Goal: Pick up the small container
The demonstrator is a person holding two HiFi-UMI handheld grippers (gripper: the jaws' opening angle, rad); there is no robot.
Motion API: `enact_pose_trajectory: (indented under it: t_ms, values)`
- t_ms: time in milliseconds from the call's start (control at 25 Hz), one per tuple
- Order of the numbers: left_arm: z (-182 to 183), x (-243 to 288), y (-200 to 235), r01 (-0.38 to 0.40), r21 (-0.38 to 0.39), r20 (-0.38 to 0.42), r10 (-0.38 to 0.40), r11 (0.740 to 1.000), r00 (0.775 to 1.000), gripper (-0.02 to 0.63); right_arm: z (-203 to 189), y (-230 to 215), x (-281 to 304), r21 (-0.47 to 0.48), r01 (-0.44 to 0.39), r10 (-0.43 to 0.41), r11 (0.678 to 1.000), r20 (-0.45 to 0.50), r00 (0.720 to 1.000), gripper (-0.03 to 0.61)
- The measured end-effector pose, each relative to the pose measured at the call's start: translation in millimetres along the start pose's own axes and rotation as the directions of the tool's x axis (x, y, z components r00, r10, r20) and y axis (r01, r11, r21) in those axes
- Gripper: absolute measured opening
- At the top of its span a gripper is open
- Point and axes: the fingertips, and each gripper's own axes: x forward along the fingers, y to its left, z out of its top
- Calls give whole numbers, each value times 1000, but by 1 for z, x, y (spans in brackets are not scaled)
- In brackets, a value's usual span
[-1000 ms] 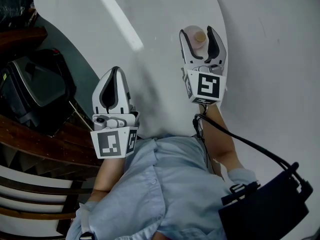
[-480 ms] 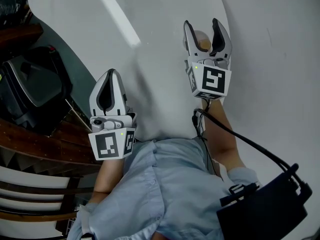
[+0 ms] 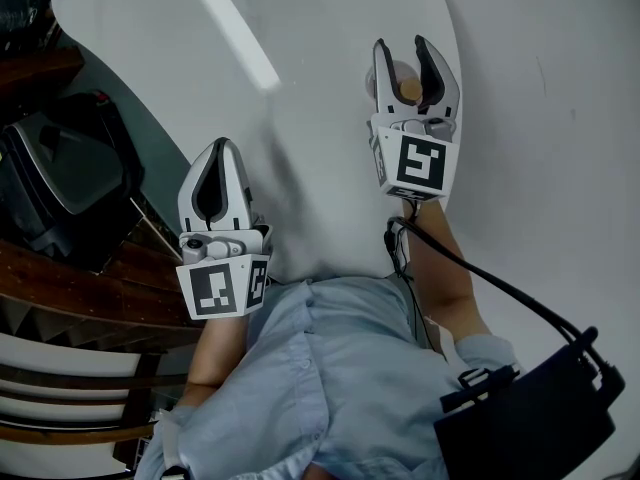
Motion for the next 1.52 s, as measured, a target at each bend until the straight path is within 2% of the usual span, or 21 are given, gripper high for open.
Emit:
enact_pose_trajectory:
  t_ms: [560, 800, 1080, 1160, 1320, 1520]
  values:
    - [0, 0, -1, -1, -1, 8, 1, 1000, 1000, 0, -4, 1, 3, -54, 4, -6, 999, -27, 1000, 140]
    - [1, -1, -2, -5, 1, 12, 5, 1000, 1000, -2, -7, -1, 3, -91, 30, -34, 995, -40, 999, 118]
    - [1, -3, -4, -5, 0, 13, 5, 1000, 1000, 0, -8, -1, 3, -92, 31, -36, 995, -50, 998, 110]
    - [1, -3, -5, -5, 1, 15, 5, 1000, 1000, -1, -6, -2, 2, -87, 37, -40, 996, -34, 999, 98]
    - [3, -2, -6, -7, 6, 22, 6, 1000, 1000, 0, 8, -2, 4, -65, 46, -42, 997, 56, 998, 38]
    - [4, -2, -7, -5, 5, 26, 5, 1000, 1000, 0, 5, -1, 4, -69, 38, -36, 997, 28, 999, 35]
